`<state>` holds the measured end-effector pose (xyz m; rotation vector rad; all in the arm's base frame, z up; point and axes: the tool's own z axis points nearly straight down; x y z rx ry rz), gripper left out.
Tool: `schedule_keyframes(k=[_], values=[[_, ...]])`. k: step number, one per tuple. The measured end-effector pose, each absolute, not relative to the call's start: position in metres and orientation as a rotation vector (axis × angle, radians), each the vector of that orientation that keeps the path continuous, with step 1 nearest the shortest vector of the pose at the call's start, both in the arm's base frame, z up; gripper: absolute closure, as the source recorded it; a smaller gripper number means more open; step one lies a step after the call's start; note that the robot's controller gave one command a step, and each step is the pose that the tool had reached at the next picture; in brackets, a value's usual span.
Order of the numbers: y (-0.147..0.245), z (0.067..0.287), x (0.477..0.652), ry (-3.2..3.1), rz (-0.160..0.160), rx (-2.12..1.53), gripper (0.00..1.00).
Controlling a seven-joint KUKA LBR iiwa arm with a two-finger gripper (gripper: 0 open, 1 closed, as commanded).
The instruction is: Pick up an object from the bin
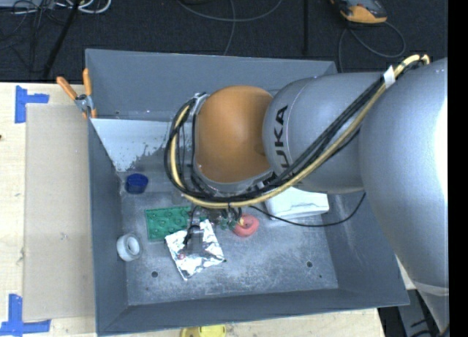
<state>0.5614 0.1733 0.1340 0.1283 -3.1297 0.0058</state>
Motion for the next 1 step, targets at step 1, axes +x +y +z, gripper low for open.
schedule_keyframes(k=[1], values=[[0.1668, 0.1496, 0.5986, -3.109, 0.0, 0.465, 0.0]])
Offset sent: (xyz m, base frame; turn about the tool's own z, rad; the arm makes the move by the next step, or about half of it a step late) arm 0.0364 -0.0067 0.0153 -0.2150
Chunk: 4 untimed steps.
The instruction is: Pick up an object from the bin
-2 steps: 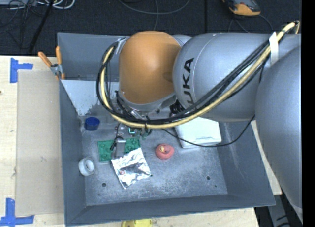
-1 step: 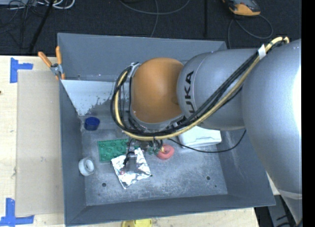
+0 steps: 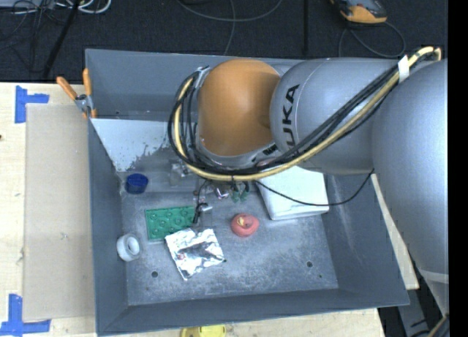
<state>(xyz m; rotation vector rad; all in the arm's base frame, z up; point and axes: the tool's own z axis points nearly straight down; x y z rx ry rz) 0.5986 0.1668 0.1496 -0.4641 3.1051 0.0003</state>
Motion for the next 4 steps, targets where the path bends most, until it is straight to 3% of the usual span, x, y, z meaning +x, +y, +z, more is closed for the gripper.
schedule_keyframes(k=[1, 2, 3, 4], values=[[0.167, 0.119, 0.589, 3.061, 0.001, -0.717, 0.0], [0.165, 0.066, 0.595, 3.086, 0.001, -0.621, 0.0], [0.165, 0.066, 0.595, 3.088, 0.002, -0.614, 0.0], [0.165, 0.068, 0.596, 3.088, 0.003, -0.611, 1.0]])
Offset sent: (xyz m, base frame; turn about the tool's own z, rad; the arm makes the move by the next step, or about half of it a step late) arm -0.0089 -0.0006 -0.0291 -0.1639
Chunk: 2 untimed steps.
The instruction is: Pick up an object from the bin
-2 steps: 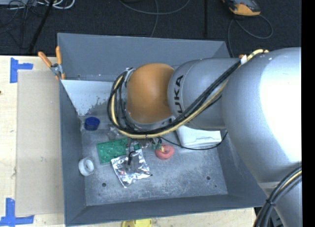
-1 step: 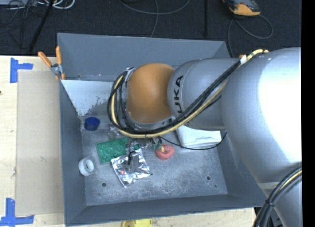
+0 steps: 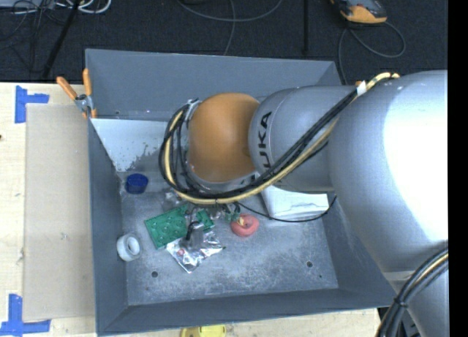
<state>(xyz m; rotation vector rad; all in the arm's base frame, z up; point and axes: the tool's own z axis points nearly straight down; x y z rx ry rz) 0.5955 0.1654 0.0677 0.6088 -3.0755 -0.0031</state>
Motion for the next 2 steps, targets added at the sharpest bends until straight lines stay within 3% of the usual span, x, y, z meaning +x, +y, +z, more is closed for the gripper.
schedule_keyframes(k=[2], values=[[0.165, 0.104, 0.597, -3.086, -0.002, 0.6, 1.0]])
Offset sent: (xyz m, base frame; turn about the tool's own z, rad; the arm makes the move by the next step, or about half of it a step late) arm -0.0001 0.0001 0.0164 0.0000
